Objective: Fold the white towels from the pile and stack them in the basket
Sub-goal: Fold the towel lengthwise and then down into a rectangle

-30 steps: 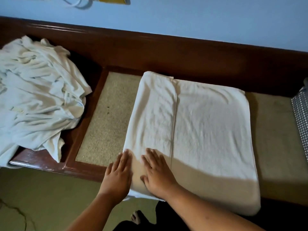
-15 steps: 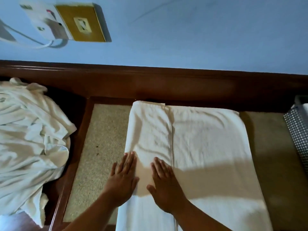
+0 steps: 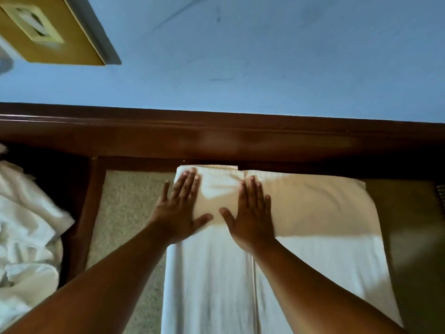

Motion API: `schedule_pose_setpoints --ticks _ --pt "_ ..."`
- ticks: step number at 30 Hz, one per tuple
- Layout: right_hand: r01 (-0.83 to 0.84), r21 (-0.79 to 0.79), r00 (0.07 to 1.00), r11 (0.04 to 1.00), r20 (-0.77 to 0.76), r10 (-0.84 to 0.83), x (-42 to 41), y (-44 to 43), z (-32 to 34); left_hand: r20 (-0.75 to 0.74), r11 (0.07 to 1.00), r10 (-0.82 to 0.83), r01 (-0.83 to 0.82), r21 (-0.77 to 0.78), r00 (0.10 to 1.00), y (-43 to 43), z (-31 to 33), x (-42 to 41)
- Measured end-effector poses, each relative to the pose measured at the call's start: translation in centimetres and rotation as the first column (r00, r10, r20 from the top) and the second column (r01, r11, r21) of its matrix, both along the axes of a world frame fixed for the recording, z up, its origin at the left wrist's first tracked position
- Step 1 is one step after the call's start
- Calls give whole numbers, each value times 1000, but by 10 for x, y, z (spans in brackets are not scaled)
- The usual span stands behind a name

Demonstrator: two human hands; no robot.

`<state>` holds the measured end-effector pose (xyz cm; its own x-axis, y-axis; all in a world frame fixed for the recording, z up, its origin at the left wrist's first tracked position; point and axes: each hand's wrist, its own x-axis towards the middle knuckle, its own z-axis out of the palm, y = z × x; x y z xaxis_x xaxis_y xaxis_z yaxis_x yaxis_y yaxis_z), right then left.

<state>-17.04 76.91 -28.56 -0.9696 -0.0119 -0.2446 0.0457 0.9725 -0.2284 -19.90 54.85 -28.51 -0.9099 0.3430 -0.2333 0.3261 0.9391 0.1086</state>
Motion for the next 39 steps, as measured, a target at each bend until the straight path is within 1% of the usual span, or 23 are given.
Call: schedule_pose_setpoints --ticks 3,6,9,11,12,14,16,18,21,22,25,27,30,32,34,36,39 --pt "11 6 1000 1000 -7 -11 -16 5 0 -31 999 -2 3 37 1000 5 -7 -16" --pt "10 -4 1000 1000 -23 -10 -15 6 -2 -38 1000 8 -7 20 999 13 -11 -24" --pt "-15 -39 1000 999 9 16 -10 13 -1 10 997 67 -67 -28 998 24 -2 -23" --pt "-41 -36 998 999 37 43 1 23 1 57 994 105 -104 -20 993 35 8 -12" --pt "-53 -33 998 998 43 54 11 29 2 91 996 87 -87 -2 992 42 12 -1" --pt "-53 -30 998 998 36 54 40 42 4 144 999 0 -6 43 990 52 15 35" --pt "-43 -35 998 998 49 45 77 55 5 129 993 -43 28 117 991 59 13 84" --pt "-44 -25 997 999 69 45 120 70 8 129 989 -48 29 148 991 69 11 138" --pt "-44 -26 994 999 98 47 174 89 11 216 986 -26 -10 164 976 87 21 201" --pt "-45 -30 993 999 110 48 188 92 12 202 988 -23 -9 156 979 90 23 216" --pt "-40 -47 989 998 139 46 228 106 16 262 987 -36 -7 162 964 99 31 248" --pt "-30 -59 989 998 141 38 258 120 19 234 987 -26 -12 160 972 105 32 264" --pt "33 -73 984 997 179 -19 294 142 22 268 994 -3 -27 107 963 105 30 283" --pt "92 -31 976 995 202 -84 311 159 24 253 994 29 -55 95 967 104 27 298" --pt "198 30 952 980 231 -200 326 179 26 272 995 51 -73 74 961 107 26 317" --pt "320 67 910 945 256 -326 336 195 26 324 994 67 -91 60 944 112 27 334" --pt "463 74 849 883 251 -466 341 212 29 397 995 49 -77 56 916 130 38 351"
